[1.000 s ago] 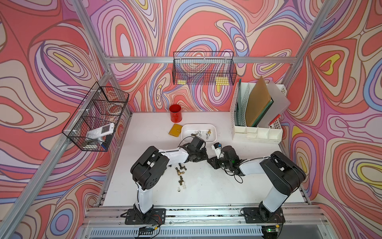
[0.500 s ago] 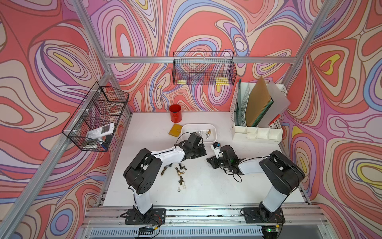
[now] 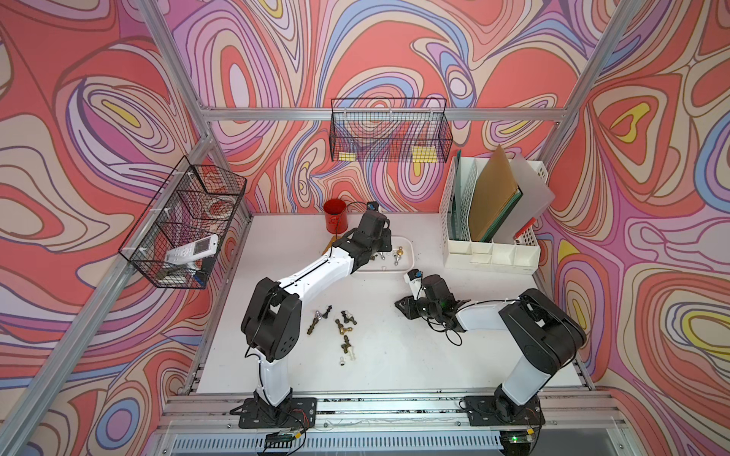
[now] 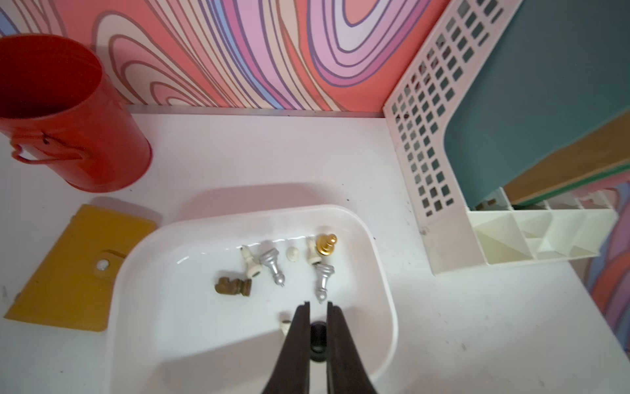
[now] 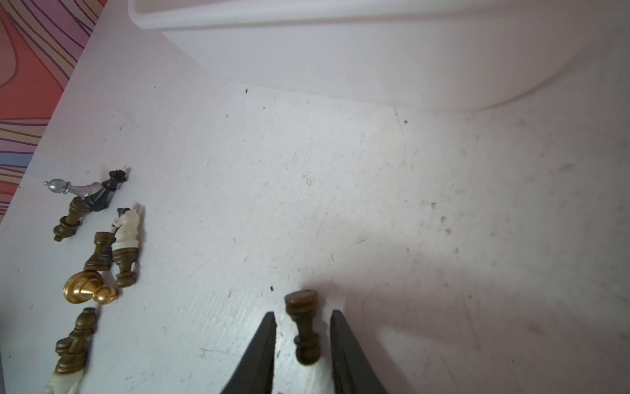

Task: Put the chess pieces into the storage box
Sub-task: Place the chess piece in the storage box, then pick up the chess piece at the center of the board.

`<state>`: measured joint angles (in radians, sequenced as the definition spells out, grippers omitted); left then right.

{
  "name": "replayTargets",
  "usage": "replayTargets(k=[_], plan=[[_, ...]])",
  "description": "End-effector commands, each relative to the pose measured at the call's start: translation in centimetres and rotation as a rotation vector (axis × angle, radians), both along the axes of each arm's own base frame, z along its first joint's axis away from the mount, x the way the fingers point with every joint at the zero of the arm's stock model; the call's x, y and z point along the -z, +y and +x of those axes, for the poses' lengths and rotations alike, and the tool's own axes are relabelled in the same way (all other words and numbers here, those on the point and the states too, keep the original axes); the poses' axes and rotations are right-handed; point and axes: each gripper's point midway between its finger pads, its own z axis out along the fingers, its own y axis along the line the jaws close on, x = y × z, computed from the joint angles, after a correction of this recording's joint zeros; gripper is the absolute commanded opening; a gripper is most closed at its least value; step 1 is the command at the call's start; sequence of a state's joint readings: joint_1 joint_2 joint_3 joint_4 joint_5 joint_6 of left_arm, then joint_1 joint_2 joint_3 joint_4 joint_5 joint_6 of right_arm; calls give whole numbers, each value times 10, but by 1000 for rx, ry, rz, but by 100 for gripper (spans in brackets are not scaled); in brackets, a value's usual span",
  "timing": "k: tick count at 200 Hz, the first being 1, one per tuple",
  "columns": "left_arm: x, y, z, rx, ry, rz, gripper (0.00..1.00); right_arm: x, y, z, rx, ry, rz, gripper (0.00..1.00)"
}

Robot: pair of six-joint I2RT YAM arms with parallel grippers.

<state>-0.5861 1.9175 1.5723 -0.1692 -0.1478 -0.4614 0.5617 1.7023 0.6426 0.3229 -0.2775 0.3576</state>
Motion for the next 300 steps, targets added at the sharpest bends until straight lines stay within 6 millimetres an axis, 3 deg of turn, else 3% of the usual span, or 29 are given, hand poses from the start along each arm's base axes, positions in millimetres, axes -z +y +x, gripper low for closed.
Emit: replayTargets(k=[1,36,76,118,154,194,242,300], plan=[[52,23,21,-60,53,170,6,-19,5,4,3,-31,9,30],[88,33,38,-115,127,148,5,-32,4,5,2,-54,2,30],[111,39,42,-124,170,148,6,-39,3,6,0,-66,-8,30],[119,44,39,-126,205,133,25,-46,4,6,-8,-63,-21,30],[108,45,38,-122,189,139,32,-41,-4,-1,-17,-31,-118,31],[73,47,30,-115,138,100,33,-31,-7,-9,-35,1,-180,33],[31,55,1,-82,91,41,34,-10,4,-15,-70,21,-249,34],[14,72,-36,-66,88,28,35,10,-10,-4,10,37,-357,31]])
